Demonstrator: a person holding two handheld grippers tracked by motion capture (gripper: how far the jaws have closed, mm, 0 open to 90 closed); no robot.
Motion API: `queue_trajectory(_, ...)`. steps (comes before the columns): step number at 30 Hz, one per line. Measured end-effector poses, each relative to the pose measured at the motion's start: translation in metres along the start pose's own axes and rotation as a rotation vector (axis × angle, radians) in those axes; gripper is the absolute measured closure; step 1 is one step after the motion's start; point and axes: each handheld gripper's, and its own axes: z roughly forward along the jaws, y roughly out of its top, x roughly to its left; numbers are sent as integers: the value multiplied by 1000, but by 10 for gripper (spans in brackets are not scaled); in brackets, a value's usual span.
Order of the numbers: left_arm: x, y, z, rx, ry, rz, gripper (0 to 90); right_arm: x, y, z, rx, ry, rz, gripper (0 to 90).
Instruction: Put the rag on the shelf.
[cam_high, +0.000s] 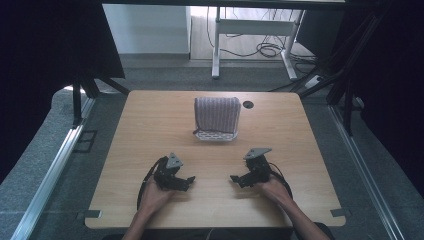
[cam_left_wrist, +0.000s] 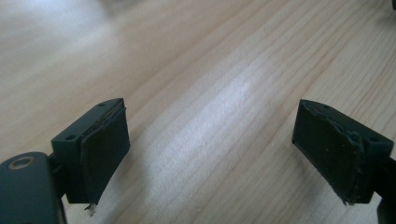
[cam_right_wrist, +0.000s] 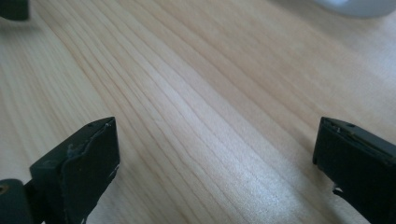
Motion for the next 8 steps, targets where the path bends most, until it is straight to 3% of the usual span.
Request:
queue_trajectory(2,1,0,0,0,-1,-6,98,1,0,1,13,-21,-32,0)
queue_trajectory(8,1,0,0,1,4,-10,96,1,0,1,12,-22,-30,0)
